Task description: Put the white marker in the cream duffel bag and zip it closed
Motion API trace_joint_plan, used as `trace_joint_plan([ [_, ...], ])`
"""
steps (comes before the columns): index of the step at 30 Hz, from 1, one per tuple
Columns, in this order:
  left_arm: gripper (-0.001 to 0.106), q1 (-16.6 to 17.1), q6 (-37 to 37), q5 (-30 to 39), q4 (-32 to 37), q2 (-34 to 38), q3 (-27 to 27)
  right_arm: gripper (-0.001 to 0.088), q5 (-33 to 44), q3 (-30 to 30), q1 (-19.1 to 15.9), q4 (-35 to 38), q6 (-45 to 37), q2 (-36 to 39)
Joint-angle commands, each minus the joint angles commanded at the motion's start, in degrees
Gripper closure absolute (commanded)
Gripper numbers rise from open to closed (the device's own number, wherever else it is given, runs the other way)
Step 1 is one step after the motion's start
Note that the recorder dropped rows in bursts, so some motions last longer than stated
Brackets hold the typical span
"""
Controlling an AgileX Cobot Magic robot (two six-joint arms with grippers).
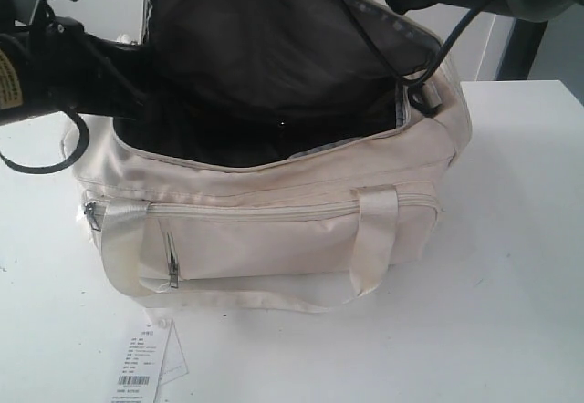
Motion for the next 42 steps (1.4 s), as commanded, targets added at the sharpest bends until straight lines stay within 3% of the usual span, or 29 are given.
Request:
trace_joint_plan([
  [4,0.105,0.0,0.25,18.21,0.34,-3.42,-0.91,0.0868,0.0,0.0,0.0,0.0,0.0,0.0],
  [5,0.105,0.0,0.96,25.65,0.34,-3.55,-2.55,0.0868,0.0,0.0,0.0,0.0,0.0,0.0],
  [7,0.105,0.0,8.13,36.89,-2.28,-3.29,-6.55,0.0868,0.0,0.0,0.0,0.0,0.0,0.0],
  [10,0.105,1.24,30.97,47.36,-22.33,-1.89,-14.43,0.0868,0.0,0.0,0.0,0.0,0.0,0.0],
  [12,0.105,4.1,41.42,52.21,-34.41,0.3,-18.95,0.0868,0.0,0.0,0.0,0.0,0.0,0.0],
  [21,0.105,16.94,44.98,50.21,-56.37,3.87,-22.11,0.0868,0.0,0.0,0.0,0.0,0.0,0.0],
  [23,0.098,20.2,51.35,50.7,-65.39,5.34,-22.51,0.0868,0.0,0.0,0.0,0.0,0.0,0.0],
  [29,0.065,28.07,72.14,52.74,-95.27,10.29,-24.37,0.0868,0.0,0.0,0.0,0.0,0.0,0.0],
  [35,0.043,28.56,77.34,50.3,-98.2,16.0,-26.86,0.0868,0.0,0.0,0.0,0.0,0.0,0.0],
  [42,0.039,28.56,77.89,45.56,-100.39,23.15,-30.63,0.0868,0.0,0.0,0.0,0.0,1.33,0.0],
])
